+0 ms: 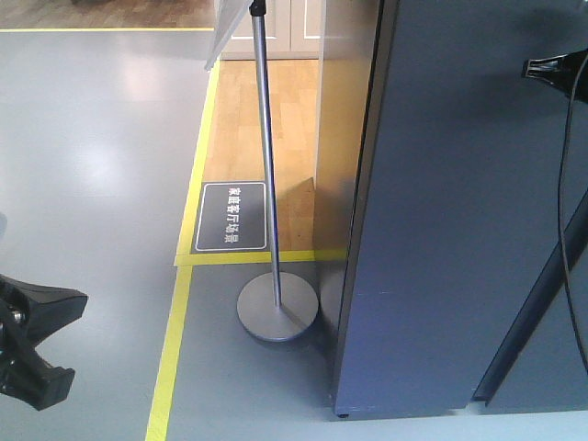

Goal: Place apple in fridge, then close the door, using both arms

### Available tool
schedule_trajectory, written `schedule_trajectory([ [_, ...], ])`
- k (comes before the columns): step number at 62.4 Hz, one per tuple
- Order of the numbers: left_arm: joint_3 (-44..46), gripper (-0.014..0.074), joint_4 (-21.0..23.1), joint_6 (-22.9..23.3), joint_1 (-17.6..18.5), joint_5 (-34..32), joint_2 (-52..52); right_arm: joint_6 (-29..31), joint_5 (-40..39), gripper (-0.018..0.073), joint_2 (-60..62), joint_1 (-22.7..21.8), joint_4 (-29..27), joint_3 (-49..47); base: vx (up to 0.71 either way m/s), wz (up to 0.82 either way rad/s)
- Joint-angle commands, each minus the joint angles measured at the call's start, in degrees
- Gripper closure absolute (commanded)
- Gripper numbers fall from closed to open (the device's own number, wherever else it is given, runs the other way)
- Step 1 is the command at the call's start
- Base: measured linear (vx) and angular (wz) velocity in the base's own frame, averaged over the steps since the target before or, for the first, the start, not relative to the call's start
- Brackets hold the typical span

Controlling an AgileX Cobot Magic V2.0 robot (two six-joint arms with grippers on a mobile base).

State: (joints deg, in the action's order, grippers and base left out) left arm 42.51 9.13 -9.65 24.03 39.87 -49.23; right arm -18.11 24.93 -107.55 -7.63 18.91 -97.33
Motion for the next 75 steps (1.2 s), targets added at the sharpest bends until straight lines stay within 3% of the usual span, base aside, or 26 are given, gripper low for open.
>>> schedule_trajectory([
  [1, 1.60, 0.0603, 0.62, 0.62, -0.07, -3.37, 0.41, 0.57, -2.08, 0.0563, 4.97, -0.19, -0.65, -2.11, 0.00, 0.00],
  [5, 1.60, 0.0603, 0.62, 0.62, -0.07, -3.37, 0.41, 1.76, -0.40, 0.0563, 5.79, -0.19, -2.42, -2.11, 0.00, 0.00],
  [13, 1.60, 0.0603, 0.62, 0.62, -0.07, -3.37, 0.41, 10.66, 2.30, 0.0563, 8.00, -0.19, -10.52, -1.25, 0.00, 0.00],
  [20, 1.60, 0.0603, 0.62, 0.62, -0.07, -3.37, 0.41, 18.47, 2.23, 0.0563, 11.54, -0.19, -18.91, 3.78, 0.00, 0.00],
  [28, 1.60, 0.0603, 0.62, 0.62, -0.07, -3.37, 0.41, 22.73, 0.43, 0.0563, 17.08, -0.19, -23.12, 12.94, 0.00, 0.00],
  [39, 1.60, 0.0603, 0.62, 0.62, -0.07, -3.37, 0.41, 25.87, -0.39, 0.0563, 26.09, -0.19, -23.09, 24.41, 0.00, 0.00],
  [58, 1.60, 0.0603, 0.62, 0.62, -0.07, -3.37, 0.41, 25.18, 4.71, 0.0563, 44.00, 0.07, -22.82, 40.58, 0.00, 0.00],
  [75, 1.60, 0.0603, 0.62, 0.62, -0.07, -3.37, 0.41, 22.99, 12.04, 0.0563, 59.23, 8.78, -19.34, 49.58, 0.00, 0.00],
])
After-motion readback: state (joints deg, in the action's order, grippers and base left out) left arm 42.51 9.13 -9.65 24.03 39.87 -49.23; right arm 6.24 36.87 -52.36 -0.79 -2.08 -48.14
